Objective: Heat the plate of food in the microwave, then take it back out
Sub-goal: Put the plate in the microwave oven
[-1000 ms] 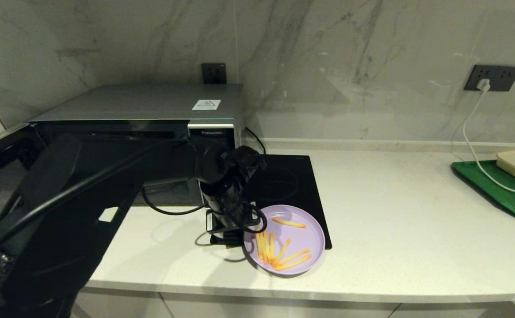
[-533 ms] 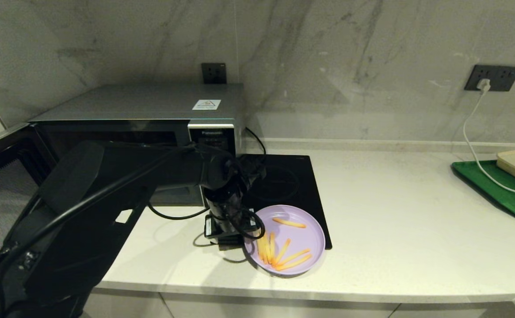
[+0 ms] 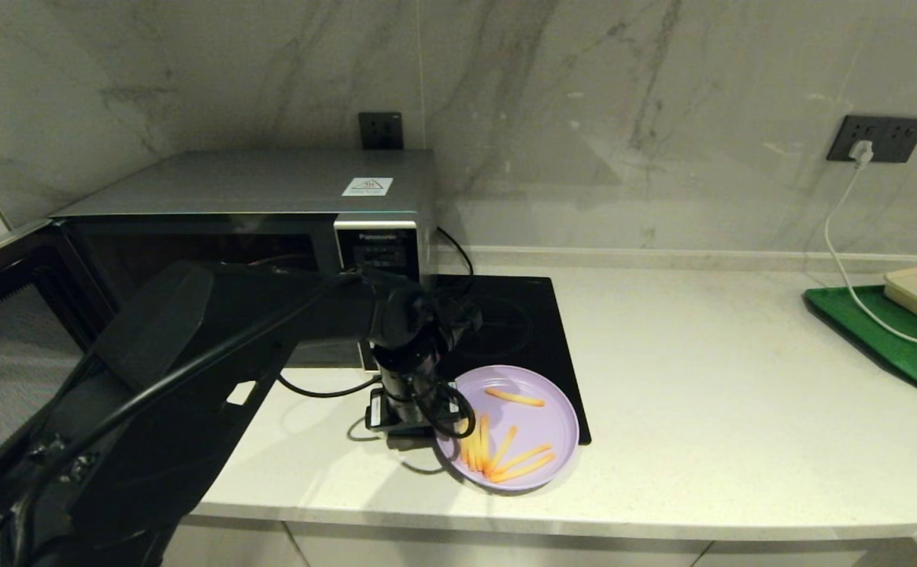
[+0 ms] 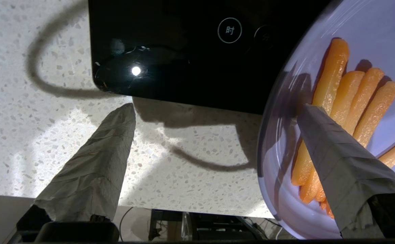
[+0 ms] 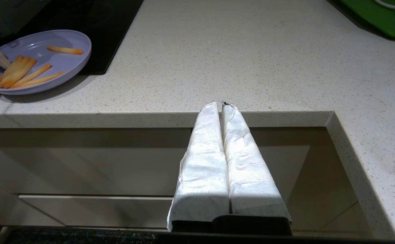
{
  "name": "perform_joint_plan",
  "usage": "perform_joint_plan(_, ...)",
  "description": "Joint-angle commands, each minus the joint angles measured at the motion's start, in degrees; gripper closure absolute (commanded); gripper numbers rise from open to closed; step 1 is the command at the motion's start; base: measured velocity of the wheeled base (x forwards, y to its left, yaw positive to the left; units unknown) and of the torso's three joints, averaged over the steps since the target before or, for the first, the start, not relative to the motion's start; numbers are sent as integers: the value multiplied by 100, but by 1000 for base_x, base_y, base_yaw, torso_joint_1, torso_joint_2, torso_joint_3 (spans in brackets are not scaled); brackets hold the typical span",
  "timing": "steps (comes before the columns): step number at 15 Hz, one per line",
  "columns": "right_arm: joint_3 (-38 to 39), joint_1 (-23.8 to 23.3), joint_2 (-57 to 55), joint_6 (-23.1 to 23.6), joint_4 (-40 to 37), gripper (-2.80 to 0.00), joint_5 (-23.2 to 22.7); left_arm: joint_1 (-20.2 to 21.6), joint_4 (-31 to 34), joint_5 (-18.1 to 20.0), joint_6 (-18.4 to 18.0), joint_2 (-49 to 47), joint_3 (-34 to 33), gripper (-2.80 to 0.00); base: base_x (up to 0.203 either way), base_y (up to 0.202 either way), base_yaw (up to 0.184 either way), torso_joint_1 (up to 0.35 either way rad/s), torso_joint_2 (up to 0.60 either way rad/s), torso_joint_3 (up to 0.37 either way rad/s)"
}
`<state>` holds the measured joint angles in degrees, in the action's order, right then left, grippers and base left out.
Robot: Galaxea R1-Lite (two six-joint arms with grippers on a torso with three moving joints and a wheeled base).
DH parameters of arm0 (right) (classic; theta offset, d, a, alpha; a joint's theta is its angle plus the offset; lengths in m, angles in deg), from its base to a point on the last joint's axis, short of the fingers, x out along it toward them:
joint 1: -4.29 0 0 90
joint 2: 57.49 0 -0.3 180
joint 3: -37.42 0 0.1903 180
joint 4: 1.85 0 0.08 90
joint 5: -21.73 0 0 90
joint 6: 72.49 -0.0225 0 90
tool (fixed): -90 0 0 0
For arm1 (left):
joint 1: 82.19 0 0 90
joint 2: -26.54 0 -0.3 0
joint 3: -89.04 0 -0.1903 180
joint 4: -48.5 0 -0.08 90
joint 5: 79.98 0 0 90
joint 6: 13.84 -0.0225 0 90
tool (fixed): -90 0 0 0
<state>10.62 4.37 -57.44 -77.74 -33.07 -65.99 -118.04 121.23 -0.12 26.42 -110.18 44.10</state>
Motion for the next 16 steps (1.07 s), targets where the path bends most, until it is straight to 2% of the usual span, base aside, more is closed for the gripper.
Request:
perform_joint_plan(1,1,1,-5,-2,-6,0,1,-4,-61,3,7,-22,2,-280,0,0,0,0,0,0)
perform_joint_plan(4,1,1,-5,-2,-6,0,1,26,-67,4,-1,-64,2,-280,0,0,0,0,0,0)
perform_joint_plan(5,1,1,-5,-2,-6,0,1,26,-67,4,-1,-83,2,-198,0,0,0,0,0,0)
perform_joint_plan(6,1,1,-5,-2,-6,0,1,26,-58,4,-1,-91,2,0,0,0,0,0,0,0)
perform_joint_plan(16,1,1,-5,-2,-6,0,1,24,-41,3,91,51,-7,0,0,0,0,0,0,0)
